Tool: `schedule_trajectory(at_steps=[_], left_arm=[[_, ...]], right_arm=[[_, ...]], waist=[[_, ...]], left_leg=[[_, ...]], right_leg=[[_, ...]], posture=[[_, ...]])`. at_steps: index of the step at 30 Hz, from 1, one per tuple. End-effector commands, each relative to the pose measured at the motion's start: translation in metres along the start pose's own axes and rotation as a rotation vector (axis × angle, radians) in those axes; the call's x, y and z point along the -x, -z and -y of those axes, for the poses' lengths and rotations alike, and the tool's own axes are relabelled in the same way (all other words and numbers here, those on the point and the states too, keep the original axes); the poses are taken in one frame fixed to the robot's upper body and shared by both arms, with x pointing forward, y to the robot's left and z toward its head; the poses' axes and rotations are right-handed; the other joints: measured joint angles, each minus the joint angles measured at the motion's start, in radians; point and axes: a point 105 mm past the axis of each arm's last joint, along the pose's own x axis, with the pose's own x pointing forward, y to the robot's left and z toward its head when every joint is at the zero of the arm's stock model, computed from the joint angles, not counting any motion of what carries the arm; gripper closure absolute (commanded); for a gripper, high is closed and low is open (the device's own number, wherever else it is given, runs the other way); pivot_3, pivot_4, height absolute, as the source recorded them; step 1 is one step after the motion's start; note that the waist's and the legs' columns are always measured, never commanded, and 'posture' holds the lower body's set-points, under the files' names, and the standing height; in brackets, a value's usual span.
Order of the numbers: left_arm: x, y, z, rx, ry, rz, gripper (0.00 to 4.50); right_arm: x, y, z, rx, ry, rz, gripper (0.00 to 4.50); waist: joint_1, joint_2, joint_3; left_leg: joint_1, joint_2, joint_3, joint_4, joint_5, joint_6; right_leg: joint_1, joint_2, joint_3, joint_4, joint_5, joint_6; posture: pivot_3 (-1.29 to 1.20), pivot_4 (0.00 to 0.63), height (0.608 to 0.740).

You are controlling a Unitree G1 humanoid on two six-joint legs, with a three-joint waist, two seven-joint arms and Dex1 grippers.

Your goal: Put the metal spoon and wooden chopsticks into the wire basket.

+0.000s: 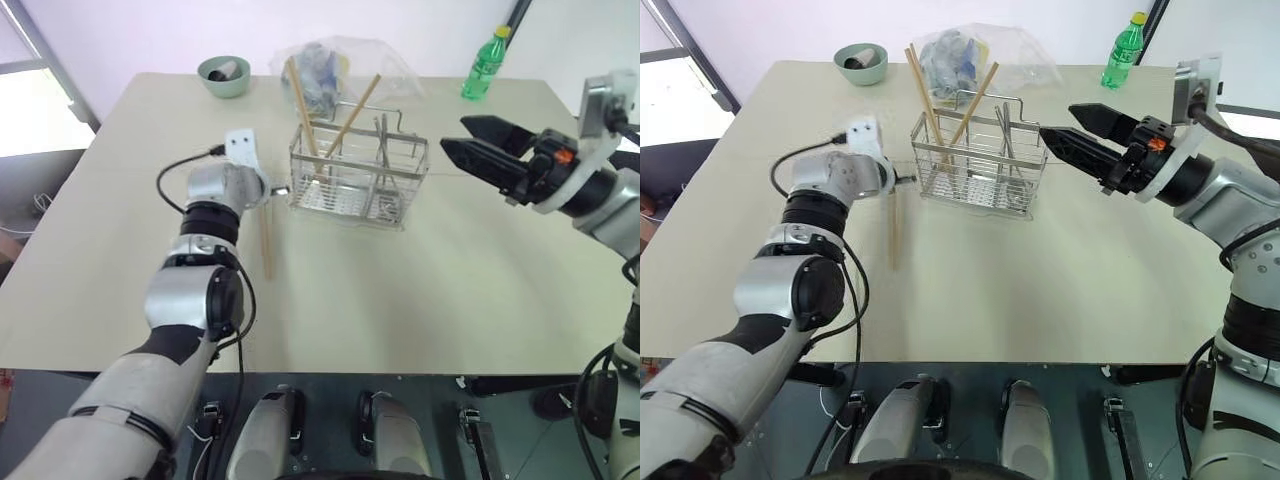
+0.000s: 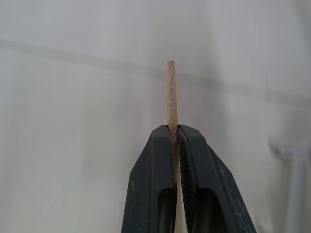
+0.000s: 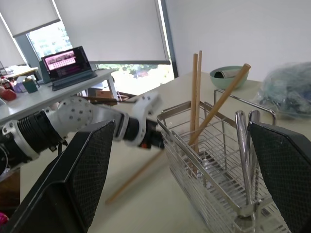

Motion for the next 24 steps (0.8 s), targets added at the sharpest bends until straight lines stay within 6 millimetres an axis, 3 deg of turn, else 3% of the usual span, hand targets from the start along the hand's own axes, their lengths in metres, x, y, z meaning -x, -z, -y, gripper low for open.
schedule_trajectory(at_steps=[1,4,7,13,18,24], left_arm=[[0.02,-0.077,-0.028,0.036,-0.06,0.324,4.46],[0.038,-0.118,-0.035,0.242,0.035,0.506,4.46],[0.078,-0.174,-0.019,0.482,0.331,0.72,4.46],[0.133,-0.229,0.015,0.498,0.583,0.925,4.46],[0.153,-0.233,0.063,0.361,0.7,0.974,4.46],[0.145,-0.2,0.111,0.158,0.746,0.966,4.46]], right_arm=[[0.009,-0.009,-0.005,0.06,-0.007,-0.018,0.0],[0.012,-0.01,-0.004,0.064,0.002,-0.03,0.0],[0.012,-0.012,-0.005,0.06,0.006,-0.025,0.0],[0.013,-0.013,-0.007,0.059,0.015,-0.028,0.0],[0.015,-0.016,-0.007,0.063,0.033,-0.016,0.0],[0.016,-0.017,-0.008,0.065,0.049,-0.005,0.0]], waist=[[-0.001,0.0,0.0],[0.003,0.0,0.0],[0.011,-0.002,0.0],[0.002,-0.002,0.0],[0.003,-0.002,0.0],[0.002,-0.002,0.0]], left_leg=[[0.0,0.0,0.001,0.0,0.0,-0.001],[0.0,0.0,0.001,0.0,0.002,-0.004],[-0.001,0.0,-0.001,0.001,-0.001,0.001],[-0.009,0.0,0.0,0.007,0.001,0.001],[-0.008,0.0,-0.001,0.011,0.0,0.004],[-0.008,0.0,0.0,0.014,-0.003,0.011]], right_leg=[[0.0,0.0,0.001,0.0,0.0,0.0],[0.0,-0.001,0.001,0.0,0.0,0.0],[0.001,-0.002,-0.001,-0.001,0.0,0.0],[-0.003,0.0,-0.002,-0.002,0.002,0.001],[0.0,0.001,-0.003,-0.001,0.002,0.002],[0.001,0.0,-0.003,-0.001,0.003,0.003]], posture=[[0.0,0.15,0.686],[0.0,0.15,0.686],[0.0,0.15,0.686],[0.0,0.15,0.686],[0.0,0.15,0.686],[0.0,0.15,0.686]])
